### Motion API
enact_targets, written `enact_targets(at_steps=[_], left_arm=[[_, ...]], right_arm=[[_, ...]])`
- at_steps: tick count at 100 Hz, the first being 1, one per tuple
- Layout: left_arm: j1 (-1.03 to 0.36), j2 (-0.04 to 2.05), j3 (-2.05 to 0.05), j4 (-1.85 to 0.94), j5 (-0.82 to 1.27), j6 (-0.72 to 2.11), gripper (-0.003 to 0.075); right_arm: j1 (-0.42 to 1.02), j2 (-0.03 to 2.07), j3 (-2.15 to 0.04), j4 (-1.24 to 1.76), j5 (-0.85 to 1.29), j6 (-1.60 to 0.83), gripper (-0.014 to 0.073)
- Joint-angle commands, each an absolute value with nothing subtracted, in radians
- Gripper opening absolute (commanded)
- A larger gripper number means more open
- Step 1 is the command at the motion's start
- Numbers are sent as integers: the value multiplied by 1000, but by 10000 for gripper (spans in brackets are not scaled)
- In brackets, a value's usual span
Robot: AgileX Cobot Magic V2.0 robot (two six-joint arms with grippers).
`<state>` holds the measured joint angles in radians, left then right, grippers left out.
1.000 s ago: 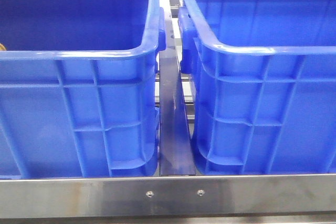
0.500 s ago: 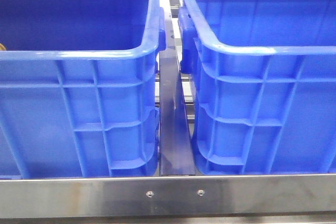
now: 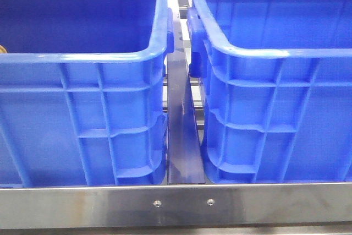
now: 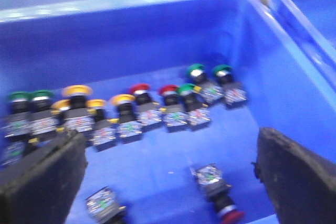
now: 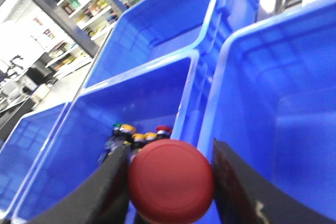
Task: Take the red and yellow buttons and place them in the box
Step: 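Move the red button with the right gripper over the empty crate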
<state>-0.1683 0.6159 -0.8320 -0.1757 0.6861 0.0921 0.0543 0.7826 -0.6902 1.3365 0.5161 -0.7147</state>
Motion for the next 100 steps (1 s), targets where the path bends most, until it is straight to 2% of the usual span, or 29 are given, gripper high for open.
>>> enact_targets(at_steps=[1,10,29,33,50,78,100], left_arm=[[-129,569,-838,-187,621,83,544],[-101,528,-820,-187,621,83,414],[-92,493,-799,-187,618,83,34],[-92,493,-794,-187,616,83,-22],[-92,493,-790,-187,612,83,-19],[-92,493,-790,-187,610,83,-19],[-92,493,-790,-187,610,83,-19]], right_arm=[[53,780,-720,1389,459,-756,132],[53,780,-720,1389,425,-781,132],[53,788,-720,1389,339,-873,132],[53,792,-720,1389,315,-892,132],[53,856,-720,1389,160,-984,132],[54,1087,-759,1389,-11,-1083,132],[60,1293,-879,1333,-58,-1107,132]])
